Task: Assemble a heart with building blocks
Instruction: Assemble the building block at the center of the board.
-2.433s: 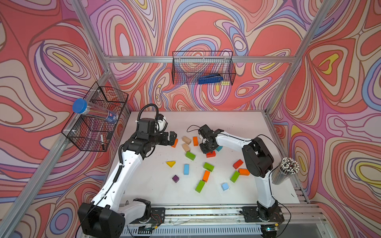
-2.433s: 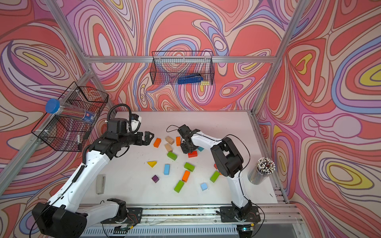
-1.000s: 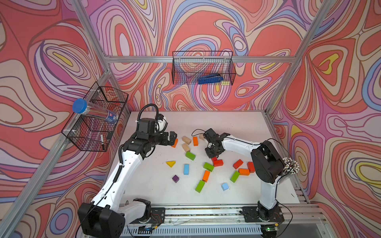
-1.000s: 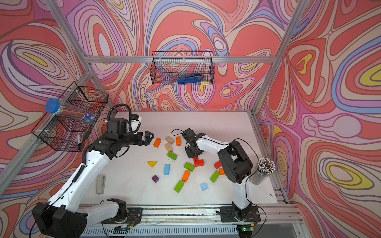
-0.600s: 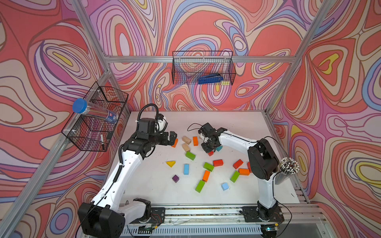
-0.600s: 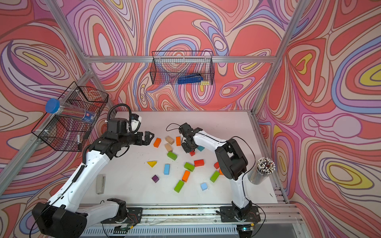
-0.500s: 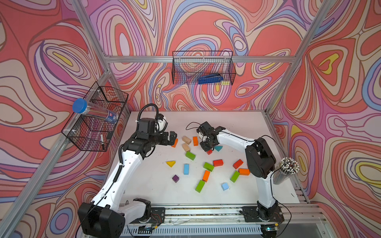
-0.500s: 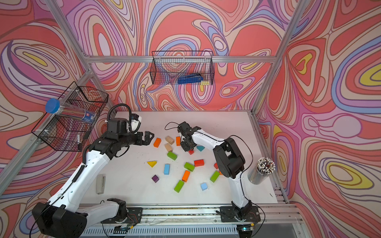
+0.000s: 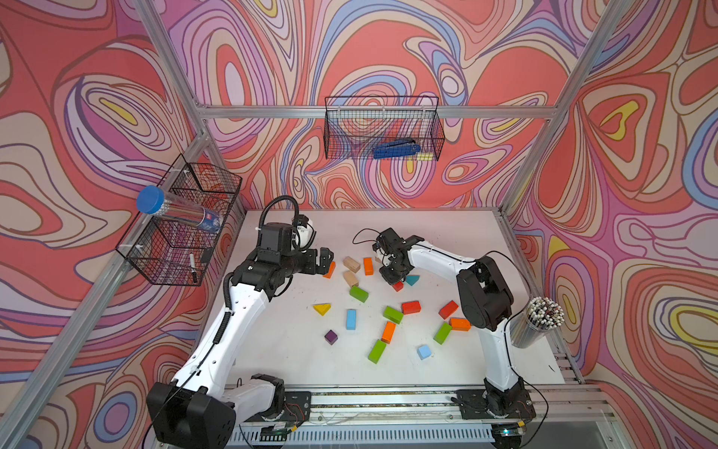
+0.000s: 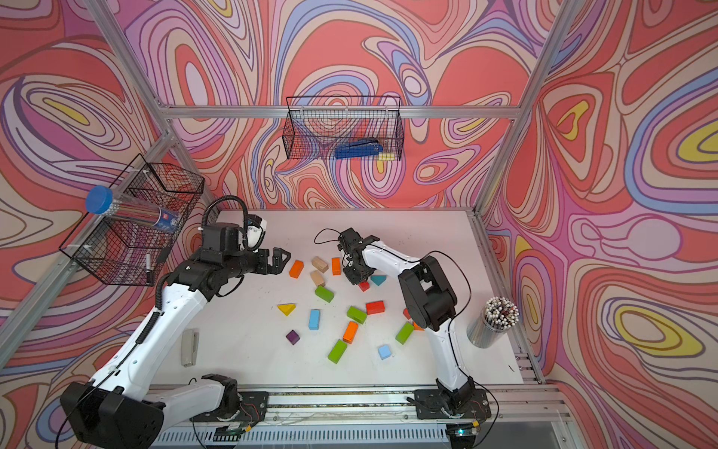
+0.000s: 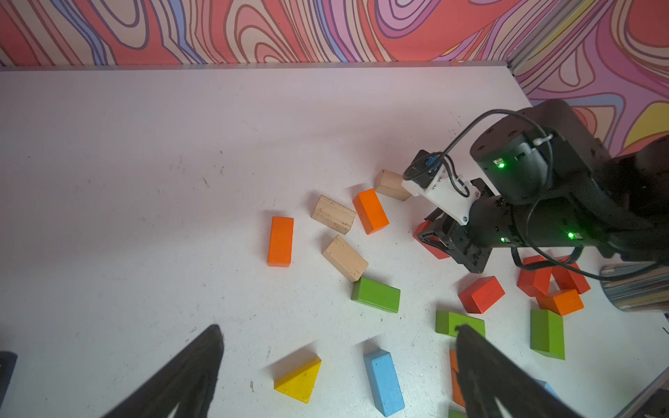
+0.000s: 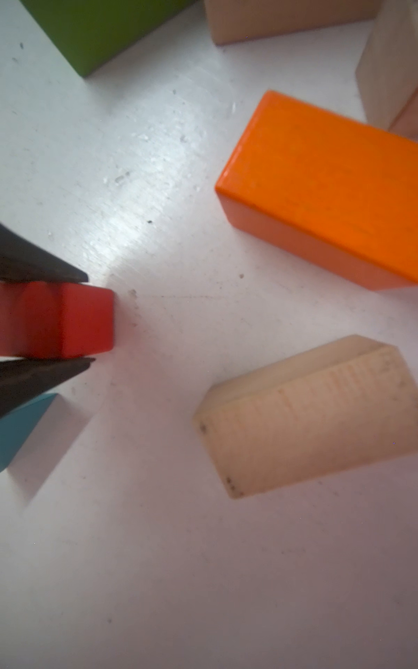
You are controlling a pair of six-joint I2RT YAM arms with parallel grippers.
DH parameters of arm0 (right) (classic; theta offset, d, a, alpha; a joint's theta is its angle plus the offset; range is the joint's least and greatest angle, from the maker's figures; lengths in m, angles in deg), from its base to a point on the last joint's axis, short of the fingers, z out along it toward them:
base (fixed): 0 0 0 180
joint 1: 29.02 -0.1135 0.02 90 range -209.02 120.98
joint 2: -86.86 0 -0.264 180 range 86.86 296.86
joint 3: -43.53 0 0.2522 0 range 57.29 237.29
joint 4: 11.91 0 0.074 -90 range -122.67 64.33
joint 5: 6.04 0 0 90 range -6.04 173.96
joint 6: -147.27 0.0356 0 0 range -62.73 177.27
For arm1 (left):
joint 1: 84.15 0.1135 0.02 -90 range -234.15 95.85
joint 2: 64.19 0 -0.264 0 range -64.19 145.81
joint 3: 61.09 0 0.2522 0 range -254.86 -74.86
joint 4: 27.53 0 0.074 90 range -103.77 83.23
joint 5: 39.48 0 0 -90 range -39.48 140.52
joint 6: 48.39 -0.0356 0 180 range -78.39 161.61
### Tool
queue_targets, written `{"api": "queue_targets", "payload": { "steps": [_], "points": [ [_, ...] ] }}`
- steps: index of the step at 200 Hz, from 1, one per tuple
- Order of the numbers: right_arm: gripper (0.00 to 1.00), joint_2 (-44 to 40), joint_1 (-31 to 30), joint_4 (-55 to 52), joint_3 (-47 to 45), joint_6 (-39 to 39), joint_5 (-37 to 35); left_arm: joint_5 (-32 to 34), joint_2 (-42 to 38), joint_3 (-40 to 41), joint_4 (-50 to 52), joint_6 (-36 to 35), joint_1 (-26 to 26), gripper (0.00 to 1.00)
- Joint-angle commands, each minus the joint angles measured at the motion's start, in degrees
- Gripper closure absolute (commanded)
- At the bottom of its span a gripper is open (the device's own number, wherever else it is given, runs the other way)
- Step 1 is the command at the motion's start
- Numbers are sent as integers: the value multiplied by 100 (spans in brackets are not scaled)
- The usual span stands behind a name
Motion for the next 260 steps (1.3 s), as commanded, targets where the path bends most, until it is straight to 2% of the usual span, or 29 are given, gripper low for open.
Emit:
{"api": "queue_targets", "payload": {
  "steps": [1, 260],
  "points": [
    [78, 165, 65, -72, 135, -78, -40, -72, -15, 30, 106, -10, -7, 0],
    [79, 244, 308, 68, 173, -285, -38, -99, 88, 36, 59, -36, -8, 0]
  ]
}}
